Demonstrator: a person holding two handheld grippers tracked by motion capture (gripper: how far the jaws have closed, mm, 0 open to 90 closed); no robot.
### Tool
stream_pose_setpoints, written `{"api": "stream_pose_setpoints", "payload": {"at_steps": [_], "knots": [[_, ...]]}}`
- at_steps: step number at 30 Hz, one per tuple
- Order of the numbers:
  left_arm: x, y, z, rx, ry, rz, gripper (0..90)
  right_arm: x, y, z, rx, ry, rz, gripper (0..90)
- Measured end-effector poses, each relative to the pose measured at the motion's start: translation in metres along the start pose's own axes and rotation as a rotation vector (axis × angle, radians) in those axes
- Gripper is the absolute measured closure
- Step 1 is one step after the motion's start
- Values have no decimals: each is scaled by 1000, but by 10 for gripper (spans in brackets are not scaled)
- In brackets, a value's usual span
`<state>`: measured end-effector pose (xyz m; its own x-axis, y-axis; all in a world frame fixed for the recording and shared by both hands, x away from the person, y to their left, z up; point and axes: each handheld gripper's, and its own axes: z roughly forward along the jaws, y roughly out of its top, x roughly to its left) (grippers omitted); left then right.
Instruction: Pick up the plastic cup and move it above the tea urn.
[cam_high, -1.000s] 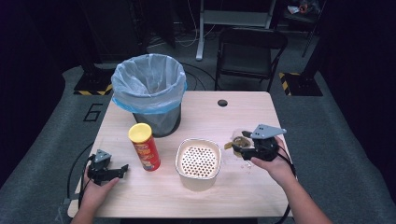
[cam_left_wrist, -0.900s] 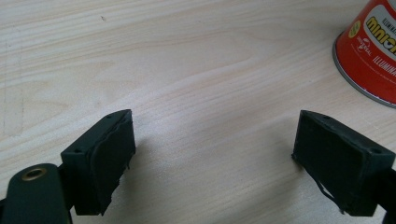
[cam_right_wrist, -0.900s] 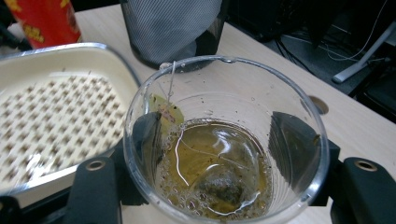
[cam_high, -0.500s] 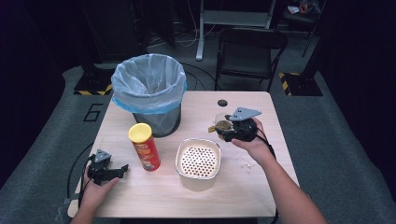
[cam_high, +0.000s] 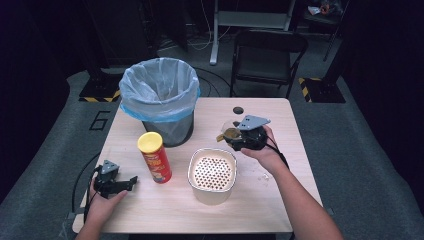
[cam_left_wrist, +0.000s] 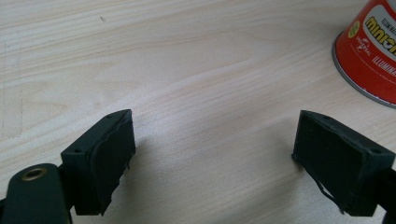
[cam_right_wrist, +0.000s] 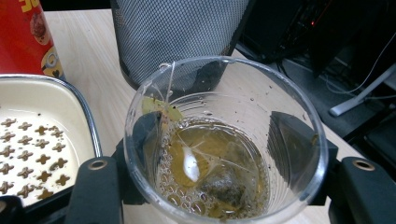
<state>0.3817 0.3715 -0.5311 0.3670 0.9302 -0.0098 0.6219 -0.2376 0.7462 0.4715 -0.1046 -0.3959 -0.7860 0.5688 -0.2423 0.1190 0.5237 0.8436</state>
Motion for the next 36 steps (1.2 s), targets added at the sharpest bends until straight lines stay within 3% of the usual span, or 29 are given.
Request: {"api": "stream_pose_setpoints", "payload": {"at_steps": [10,15,16,20,35,36], "knots": [[0,0,0,0,0,1,125,9,3,5,-42,6,-113,357],[0,0,0,0,0,1,125,13,4,4,-49,-21,-170,359],[0,0,0,0,0,1,125,17,5,4,-43,-39,-225,360],[0,0,0,0,0,1,125,24,7,3,-34,-76,-323,362],[0,0,0,0,0,1,125,38,8,6,-27,-127,-484,363],[0,0,0,0,0,1,125,42,10,5,-22,-134,-519,362]]}}
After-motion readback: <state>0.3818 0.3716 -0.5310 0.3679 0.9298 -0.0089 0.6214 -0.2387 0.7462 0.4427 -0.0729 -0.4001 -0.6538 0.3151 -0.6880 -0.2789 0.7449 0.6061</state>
